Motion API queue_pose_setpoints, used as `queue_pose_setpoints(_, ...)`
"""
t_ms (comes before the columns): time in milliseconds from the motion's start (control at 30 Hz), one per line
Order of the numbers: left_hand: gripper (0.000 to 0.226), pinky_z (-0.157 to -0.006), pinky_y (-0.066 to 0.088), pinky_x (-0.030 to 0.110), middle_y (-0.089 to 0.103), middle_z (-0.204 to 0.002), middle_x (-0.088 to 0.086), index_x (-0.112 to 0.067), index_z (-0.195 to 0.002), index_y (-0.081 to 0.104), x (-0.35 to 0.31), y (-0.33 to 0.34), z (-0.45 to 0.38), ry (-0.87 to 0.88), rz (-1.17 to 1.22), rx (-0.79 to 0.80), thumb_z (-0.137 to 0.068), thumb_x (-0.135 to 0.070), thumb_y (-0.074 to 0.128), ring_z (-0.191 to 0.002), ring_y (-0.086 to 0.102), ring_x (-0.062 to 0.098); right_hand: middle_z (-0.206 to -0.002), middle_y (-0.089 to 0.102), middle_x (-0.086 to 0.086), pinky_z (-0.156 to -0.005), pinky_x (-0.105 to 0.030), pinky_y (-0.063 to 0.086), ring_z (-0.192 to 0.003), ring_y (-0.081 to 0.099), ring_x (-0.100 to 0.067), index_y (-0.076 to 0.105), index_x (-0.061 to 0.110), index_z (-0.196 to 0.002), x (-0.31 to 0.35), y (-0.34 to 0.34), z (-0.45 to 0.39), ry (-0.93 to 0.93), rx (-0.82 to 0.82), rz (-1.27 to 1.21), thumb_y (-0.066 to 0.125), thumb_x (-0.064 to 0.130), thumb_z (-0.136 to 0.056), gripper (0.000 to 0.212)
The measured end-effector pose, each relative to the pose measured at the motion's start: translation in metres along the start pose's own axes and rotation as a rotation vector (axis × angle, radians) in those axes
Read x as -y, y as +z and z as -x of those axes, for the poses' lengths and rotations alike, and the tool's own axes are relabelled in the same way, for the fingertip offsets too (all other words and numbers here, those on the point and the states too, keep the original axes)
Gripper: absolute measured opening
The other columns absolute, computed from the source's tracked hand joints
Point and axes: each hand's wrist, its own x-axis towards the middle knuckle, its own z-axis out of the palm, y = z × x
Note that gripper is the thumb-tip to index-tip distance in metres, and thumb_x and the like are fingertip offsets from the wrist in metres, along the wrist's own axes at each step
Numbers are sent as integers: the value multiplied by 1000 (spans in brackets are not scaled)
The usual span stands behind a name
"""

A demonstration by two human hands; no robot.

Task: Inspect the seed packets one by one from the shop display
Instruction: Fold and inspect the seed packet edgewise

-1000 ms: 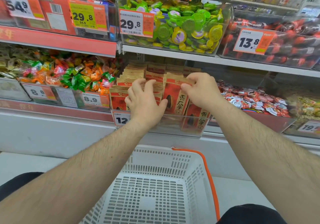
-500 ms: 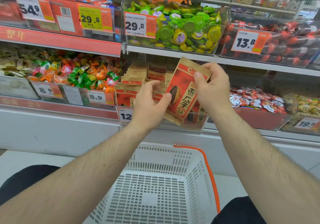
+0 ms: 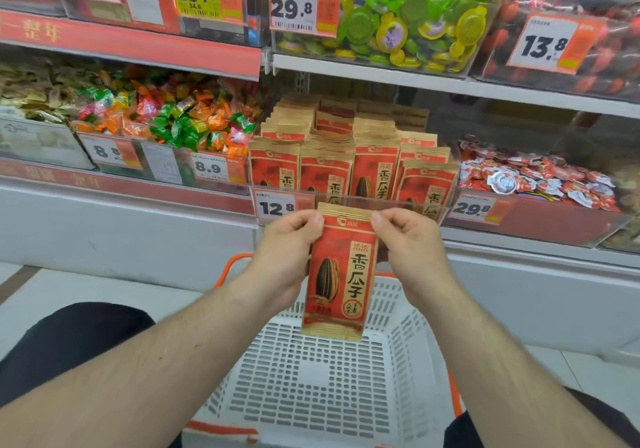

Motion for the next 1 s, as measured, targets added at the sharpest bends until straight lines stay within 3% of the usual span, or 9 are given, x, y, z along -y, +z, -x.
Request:
queue_pose_setpoints(167, 29, -86, 54, 44, 74, -111, 13, -6, -119, 66, 5, -4, 0, -40, 45, 17, -105, -22, 46, -95, 68, 25, -75, 72, -12, -71, -44, 56, -70, 68, -25, 65, 10, -74, -4, 1, 1, 41, -8, -42, 58, 19, -98, 27)
queue_pose_setpoints(467, 24, -83, 58, 43, 73, -111, 15, -7, -114, 68, 6, -3, 4, -60, 130, 7, -103, -19, 50, -92, 68, 25, -73, 73, -7, -70, -42, 58, -69, 69, -22, 67, 10, -78, -6, 0, 2, 57, 12, -56, 58, 21, -98, 25)
queue_pose_setpoints(567, 22, -82, 58, 43, 74, -107, 14, -9, -108, 69, 5, -3, 4, -62, 142, 2, -103, -19, 49, -86, 69, 22, -76, 75, -7, -70, -40, 58, -70, 70, -20, 70, 10, -86, -4, -2, 5, 69, 82, -30, 57, 22, -98, 21)
queue_pose_setpoints(767, 24, -82, 58, 44, 76, -99, 9, -13, -104, 70, 1, -7, 4, -19, 137, 9, -104, -22, 48, -85, 70, 20, -82, 76, -10, -77, -50, 57, -73, 71, -22, 70, 1, -96, -7, -5, 10, 108, 233, 90, 61, 16, -96, 18)
queue_pose_setpoints(867, 25, -76, 57, 43, 76, -104, 6, -16, -116, 68, 1, -9, 7, -85, 20, 104, -103, -29, 50, -90, 71, 19, -75, 75, -9, -72, -48, 57, -66, 70, -18, 67, -6, -95, -7, -7, 10, 91, 206, 73, 60, 14, -96, 21)
queue_pose_setpoints(1000, 24, -81, 58, 48, 75, -109, 10, -14, -121, 64, 5, -9, 10, -161, -63, 213, -102, -21, 52, -96, 72, 26, -72, 74, -7, -59, -36, 58, -63, 70, -18, 67, -3, -91, -5, -10, 9, 99, 165, -8, 59, 13, -96, 19)
